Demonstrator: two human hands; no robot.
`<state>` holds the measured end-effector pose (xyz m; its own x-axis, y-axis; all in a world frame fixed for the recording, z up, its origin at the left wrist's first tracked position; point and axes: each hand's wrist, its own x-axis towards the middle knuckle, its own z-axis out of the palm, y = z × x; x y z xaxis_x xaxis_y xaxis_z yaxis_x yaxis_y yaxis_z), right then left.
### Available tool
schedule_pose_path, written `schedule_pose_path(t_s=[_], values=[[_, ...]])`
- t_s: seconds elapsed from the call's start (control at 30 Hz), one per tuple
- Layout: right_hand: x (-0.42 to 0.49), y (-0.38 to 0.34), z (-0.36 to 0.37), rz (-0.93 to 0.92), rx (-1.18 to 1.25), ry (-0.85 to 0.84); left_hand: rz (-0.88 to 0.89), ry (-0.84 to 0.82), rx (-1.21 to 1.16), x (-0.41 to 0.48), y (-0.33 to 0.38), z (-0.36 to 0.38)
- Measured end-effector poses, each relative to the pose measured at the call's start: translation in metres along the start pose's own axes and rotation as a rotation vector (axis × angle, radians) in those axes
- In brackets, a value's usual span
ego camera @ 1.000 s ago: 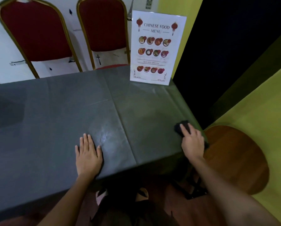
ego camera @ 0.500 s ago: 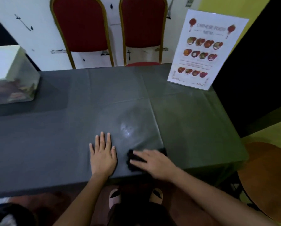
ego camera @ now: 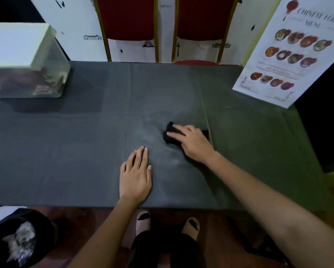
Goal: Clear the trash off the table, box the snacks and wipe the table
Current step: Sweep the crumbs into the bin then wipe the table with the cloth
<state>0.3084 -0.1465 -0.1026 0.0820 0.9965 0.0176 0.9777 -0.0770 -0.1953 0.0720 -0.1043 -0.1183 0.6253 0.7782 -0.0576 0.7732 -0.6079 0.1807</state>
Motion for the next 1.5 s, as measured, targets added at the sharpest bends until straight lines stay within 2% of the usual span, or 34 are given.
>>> schedule_pose_path(t_s=[0.3, 0.4, 0.47, 0.53, 0.6, 0.7, 0.77, 0.9, 1.13, 1.2, 1.27, 1.33, 1.37, 1.5], values=[[-0.126, -0.052, 0.006, -0.384, 0.075, -0.183, -0.015, -0.06, -0.007, 0.002, 0.001, 0.005], [-0.121, -0.036, -0.002, -0.525, 0.08, -0.247, -0.018, -0.055, -0.008, 0.002, 0.001, 0.005], [-0.089, -0.014, -0.008, -0.444, 0.071, -0.194, -0.017, -0.045, -0.014, 0.003, 0.002, 0.005], [-0.05, 0.004, -0.014, -0.201, 0.031, -0.094, -0.01, -0.035, -0.025, 0.003, 0.002, 0.004], [-0.015, 0.007, -0.018, 0.034, -0.006, -0.07, -0.005, -0.03, -0.033, 0.003, 0.002, 0.003], [0.014, -0.006, -0.015, 0.178, 0.008, -0.072, -0.007, -0.033, -0.038, 0.002, 0.002, 0.005], [0.012, -0.019, -0.008, 0.124, 0.039, -0.056, -0.01, -0.029, -0.035, 0.003, 0.002, 0.006], [-0.046, -0.052, 0.005, -0.16, 0.062, -0.105, -0.007, -0.016, -0.053, 0.001, 0.0, 0.006], [-0.141, -0.061, 0.0, -0.348, 0.118, -0.241, 0.001, -0.056, -0.05, -0.004, -0.002, 0.004], [-0.149, -0.041, -0.003, -0.22, 0.082, -0.154, 0.002, -0.063, -0.04, -0.004, -0.003, 0.005], [-0.16, -0.017, -0.007, 0.195, 0.052, 0.02, 0.025, -0.072, -0.036, -0.007, -0.003, 0.004], [-0.172, -0.007, -0.012, 0.645, -0.003, 0.095, 0.054, -0.073, -0.027, -0.012, -0.003, 0.003], [-0.175, -0.011, -0.011, 0.75, -0.026, 0.092, 0.067, -0.072, -0.019, -0.014, -0.004, 0.003], [-0.168, -0.066, 0.006, 0.715, -0.018, 0.082, 0.107, -0.092, -0.007, -0.02, -0.009, 0.003]])
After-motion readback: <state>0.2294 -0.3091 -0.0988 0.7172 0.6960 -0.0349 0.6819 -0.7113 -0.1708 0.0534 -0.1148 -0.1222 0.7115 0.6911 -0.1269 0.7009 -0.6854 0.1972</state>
